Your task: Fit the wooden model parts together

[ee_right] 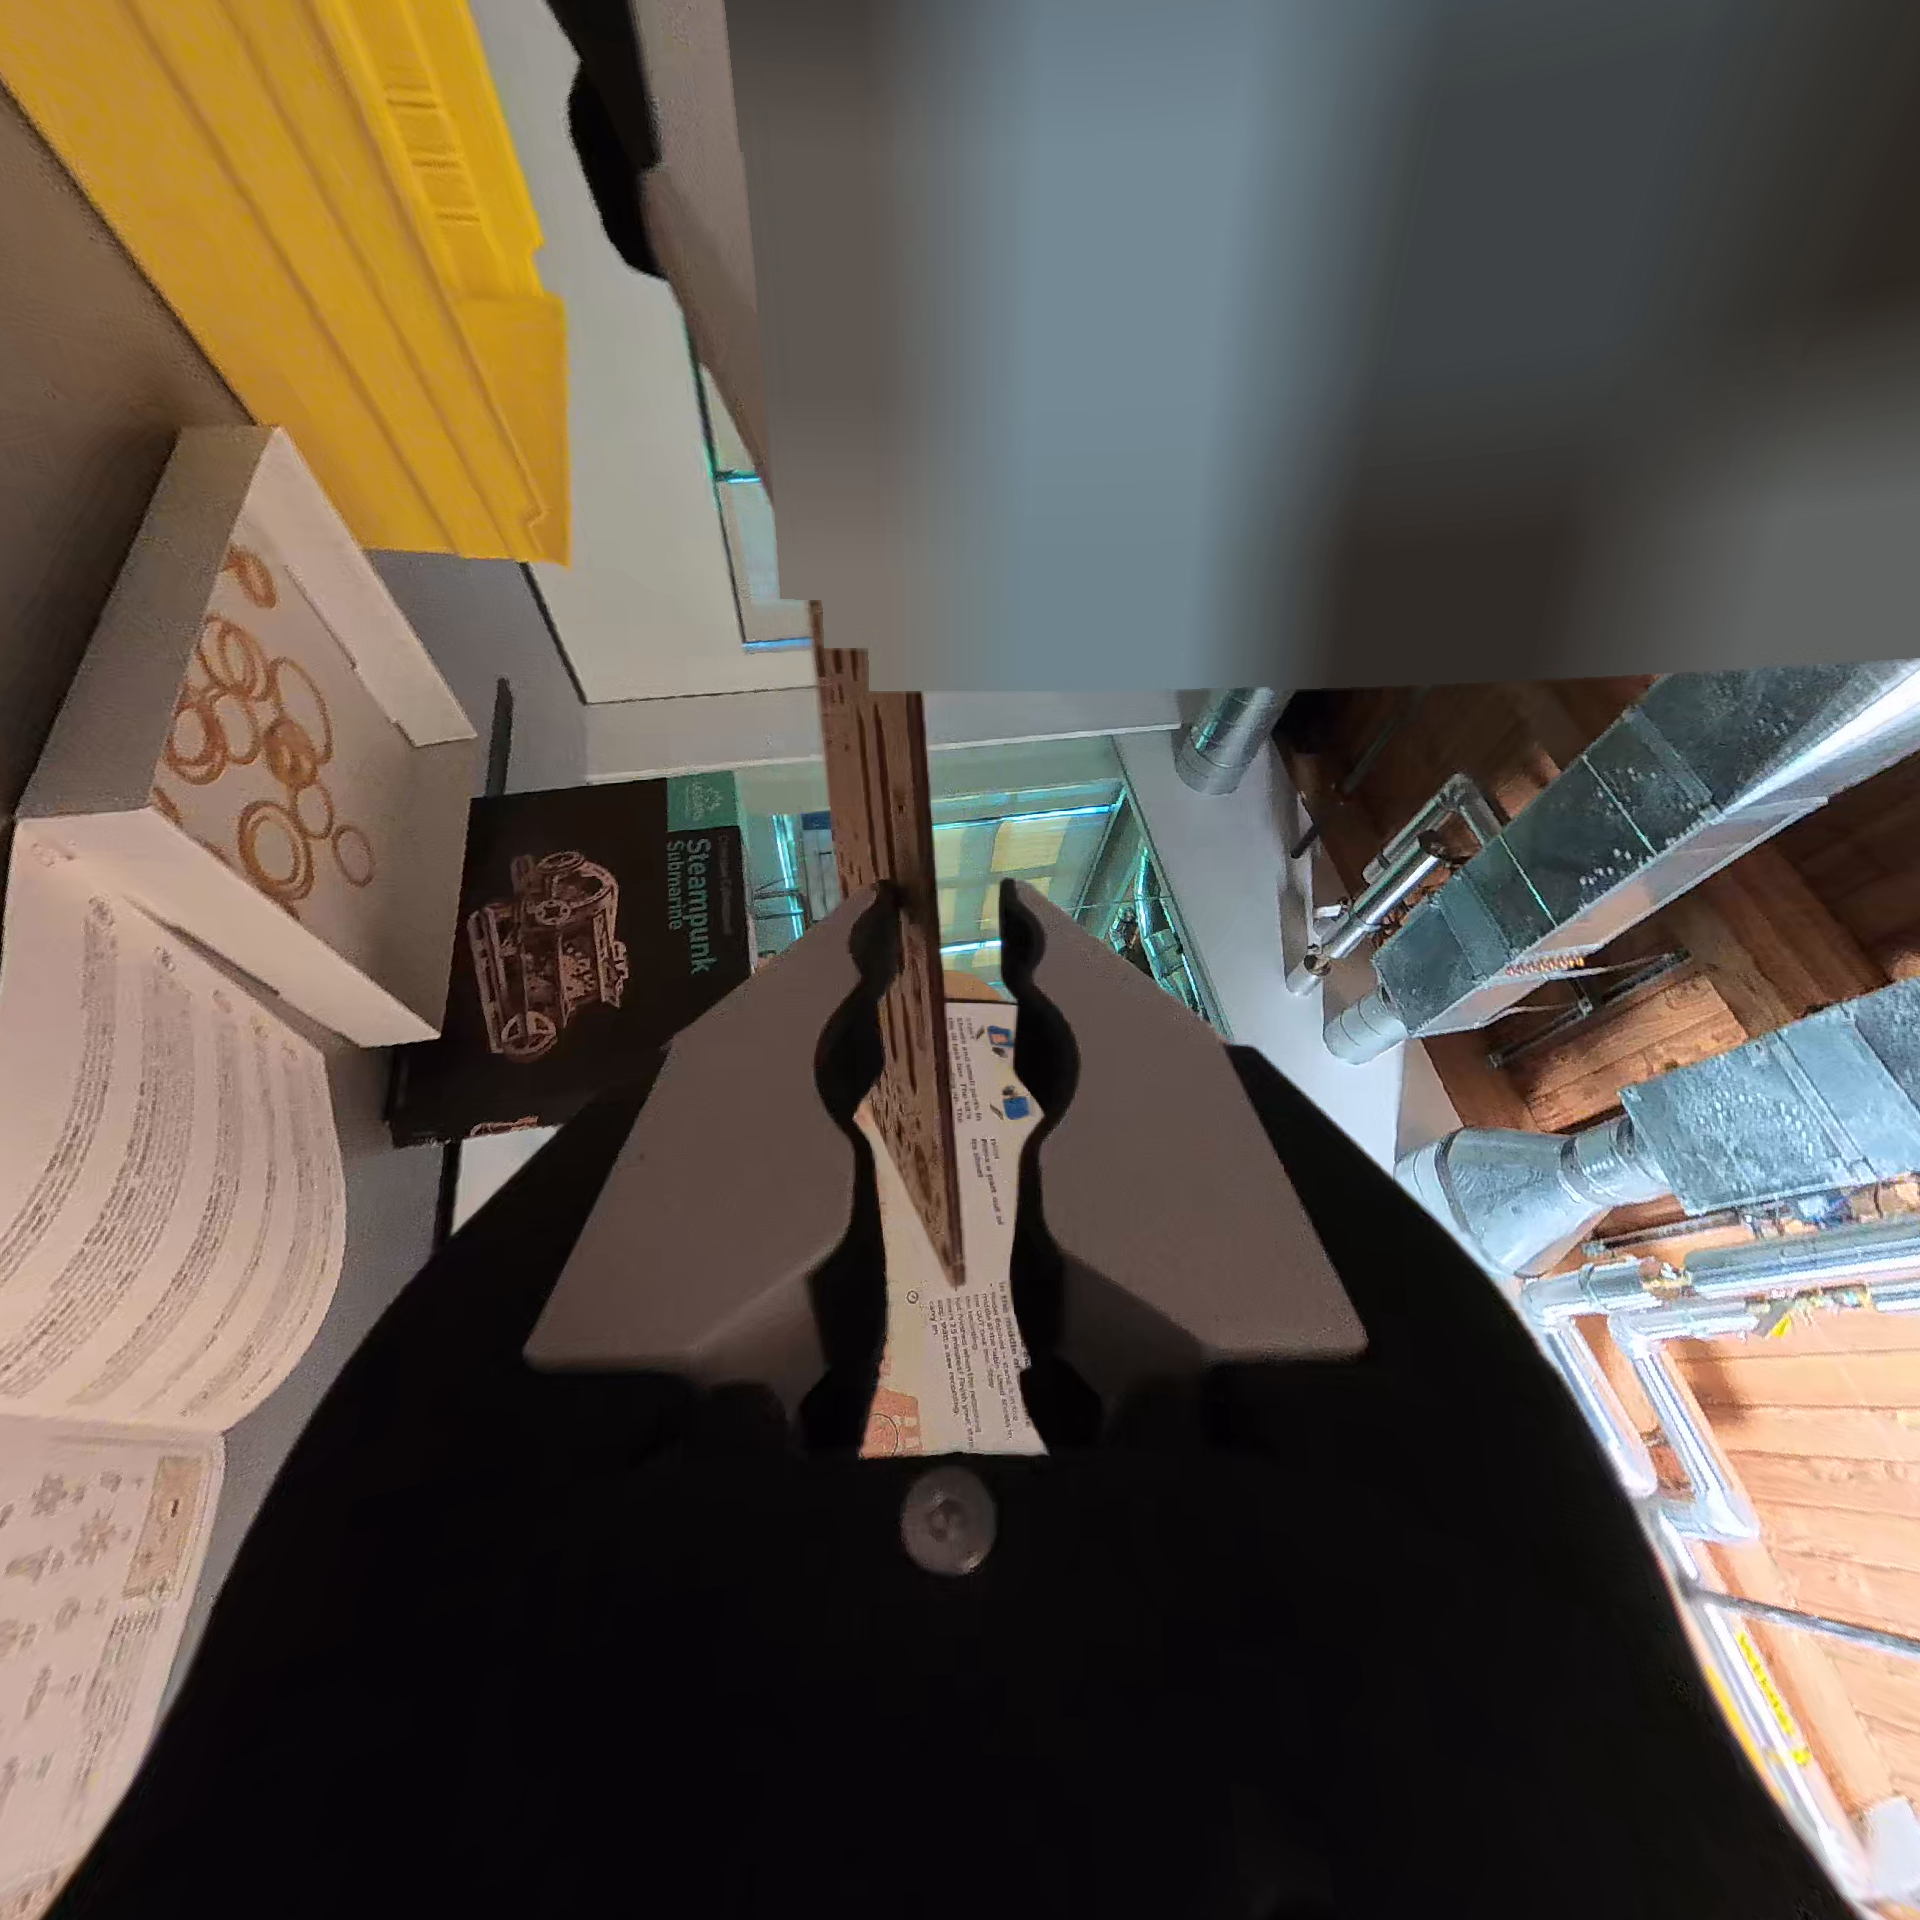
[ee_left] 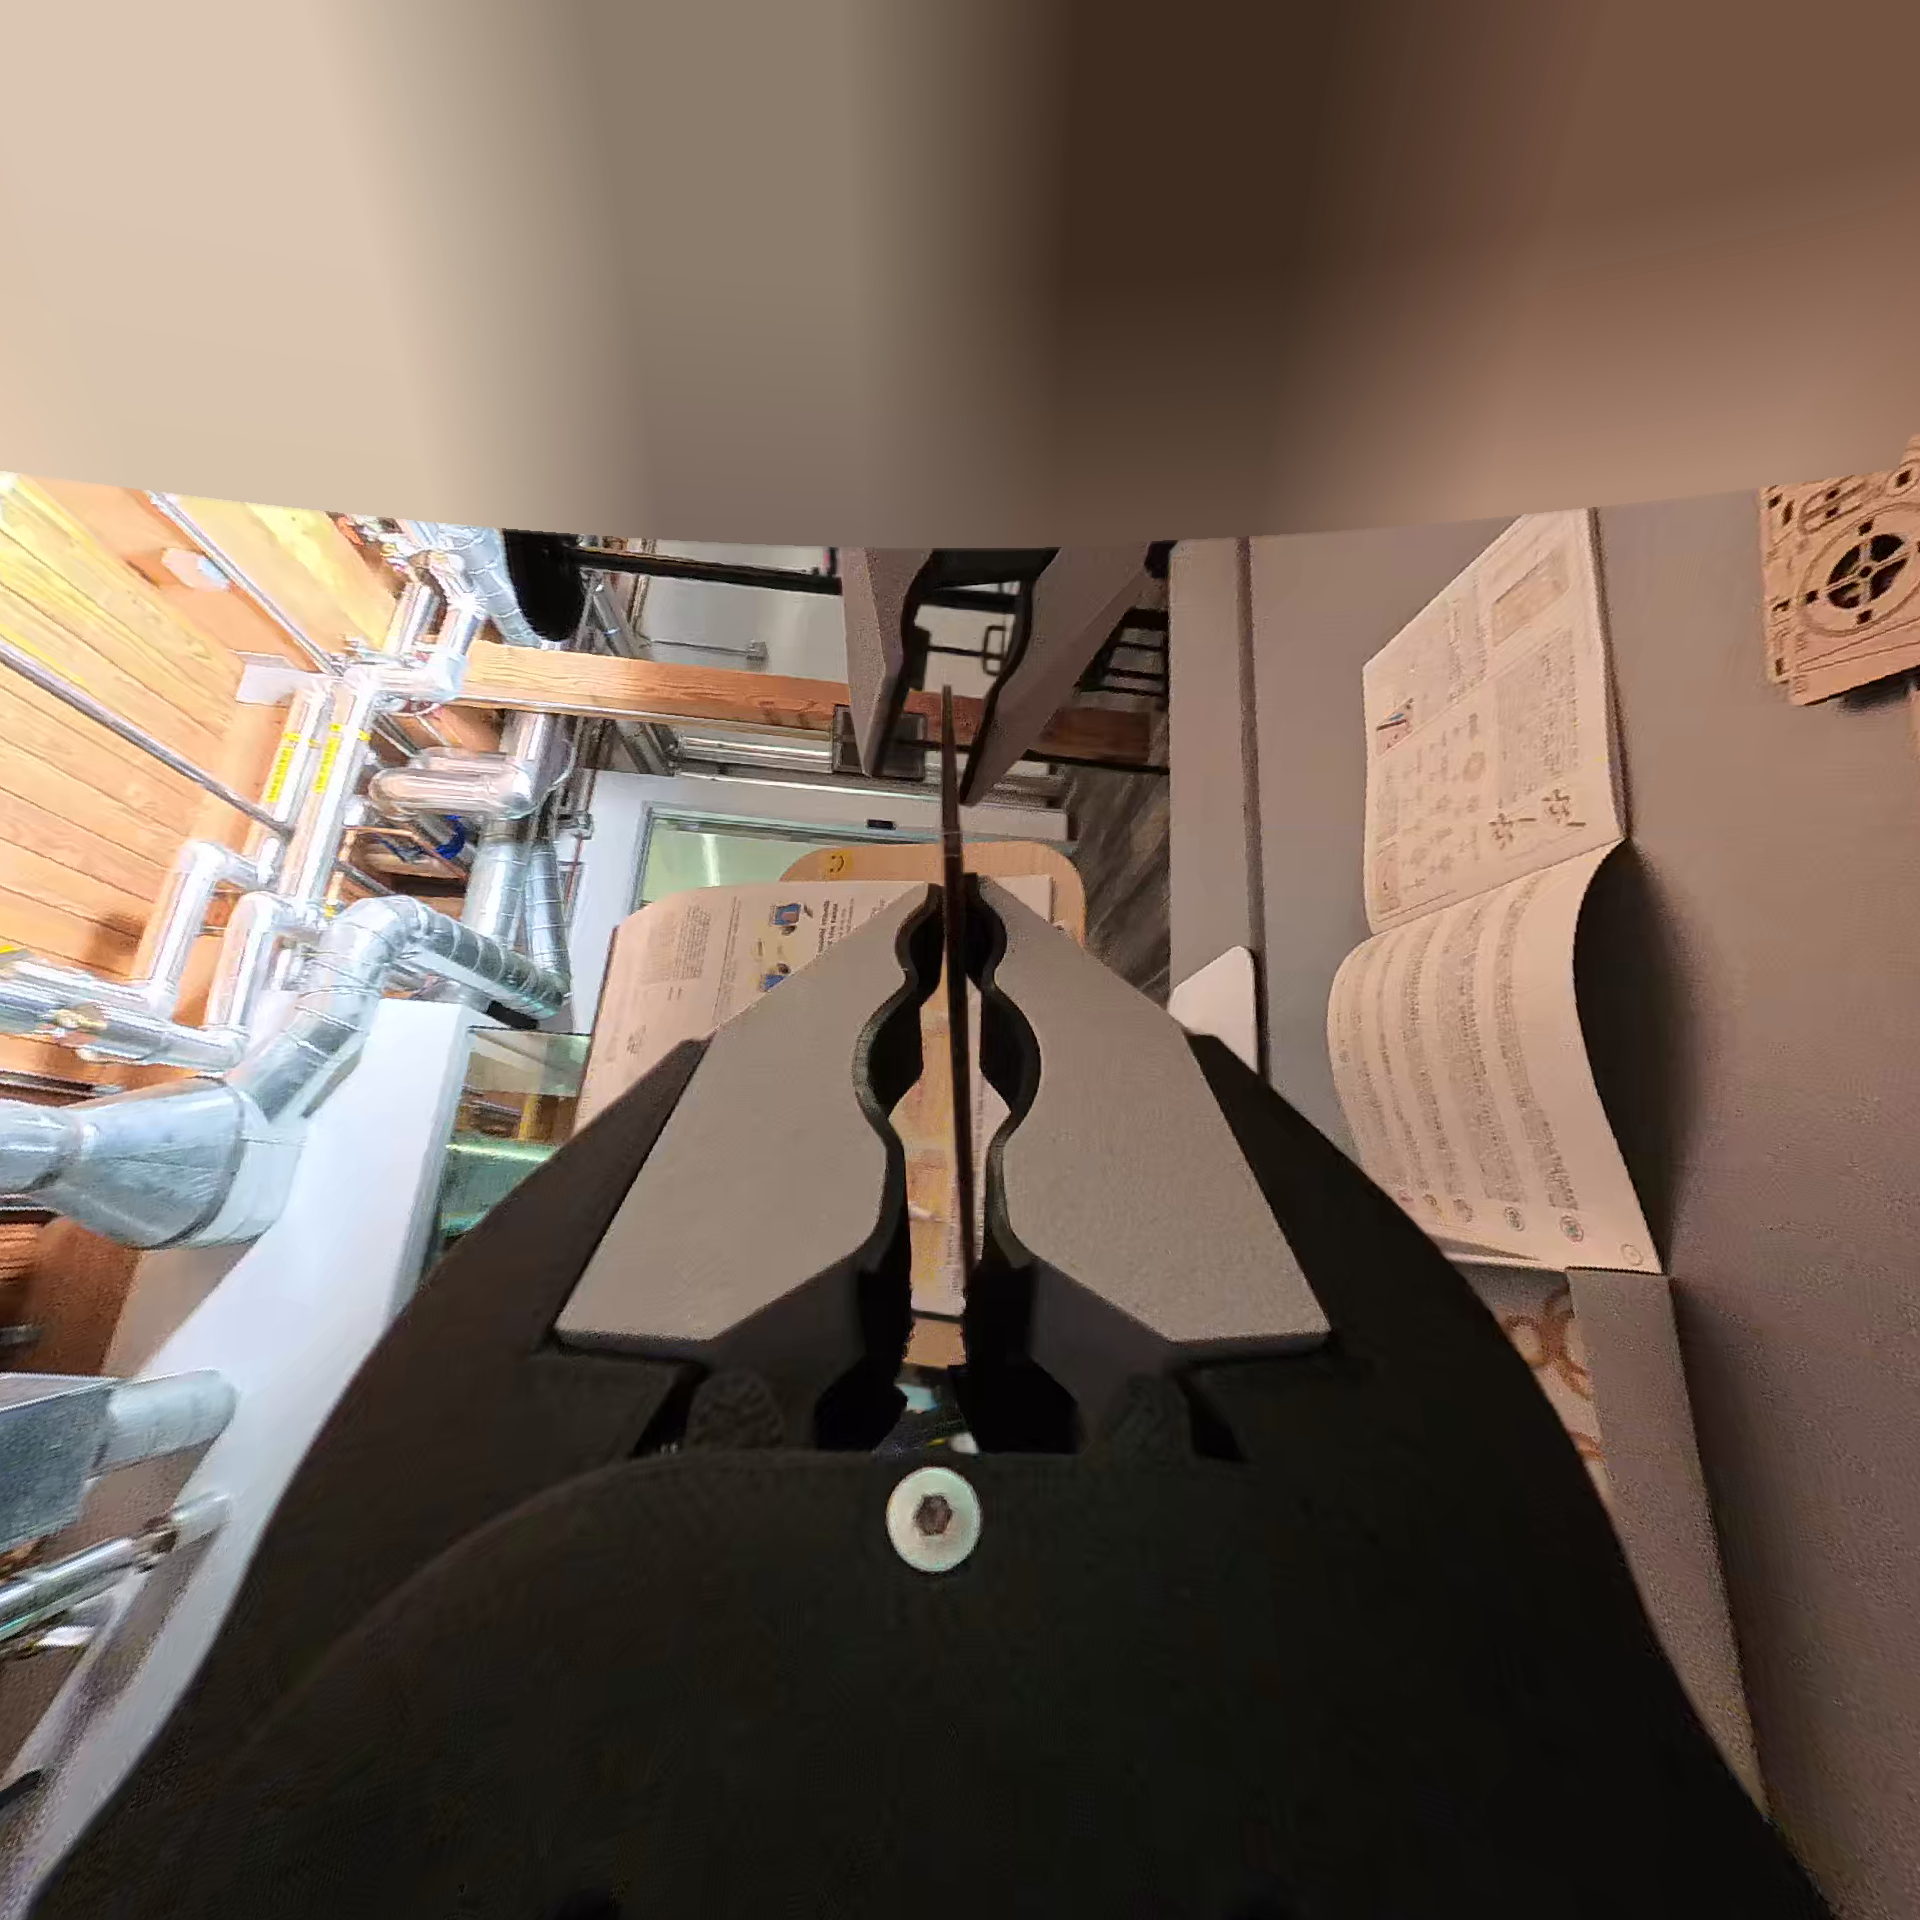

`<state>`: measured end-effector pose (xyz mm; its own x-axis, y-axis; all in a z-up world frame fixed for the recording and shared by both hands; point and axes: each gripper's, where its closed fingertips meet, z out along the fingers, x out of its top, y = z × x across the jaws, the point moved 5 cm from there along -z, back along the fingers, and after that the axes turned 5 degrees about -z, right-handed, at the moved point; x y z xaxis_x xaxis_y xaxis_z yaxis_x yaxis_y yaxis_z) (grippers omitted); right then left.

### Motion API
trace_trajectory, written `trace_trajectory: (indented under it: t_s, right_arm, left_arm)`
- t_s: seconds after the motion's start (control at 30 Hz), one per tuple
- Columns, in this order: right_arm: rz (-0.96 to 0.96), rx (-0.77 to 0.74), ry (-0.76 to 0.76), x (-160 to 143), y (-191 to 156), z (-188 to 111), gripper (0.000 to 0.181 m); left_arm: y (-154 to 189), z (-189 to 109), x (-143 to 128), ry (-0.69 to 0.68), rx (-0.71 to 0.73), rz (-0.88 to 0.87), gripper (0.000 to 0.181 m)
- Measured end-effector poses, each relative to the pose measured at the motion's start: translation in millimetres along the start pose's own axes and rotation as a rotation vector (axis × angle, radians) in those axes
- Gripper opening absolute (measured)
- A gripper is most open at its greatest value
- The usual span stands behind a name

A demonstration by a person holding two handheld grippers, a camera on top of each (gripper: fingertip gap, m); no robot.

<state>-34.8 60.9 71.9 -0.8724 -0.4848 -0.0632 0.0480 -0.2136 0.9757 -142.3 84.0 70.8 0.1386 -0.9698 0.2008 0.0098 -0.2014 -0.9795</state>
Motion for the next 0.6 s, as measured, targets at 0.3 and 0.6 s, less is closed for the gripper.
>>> trace_trajectory:
  t_s: [0.3, 0.6]
  right_arm:
    - [0.004, -0.037, -0.067, -20, 1, -1, 0.024]
    - [0.014, -0.072, -0.104, -31, 2, -2, 0.017]
  left_arm:
    - [4, 2, 2, -0.050, 0.060, 0.181, 0.000]
    - [8, 5, 5, -0.084, 0.101, 0.301, 0.001]
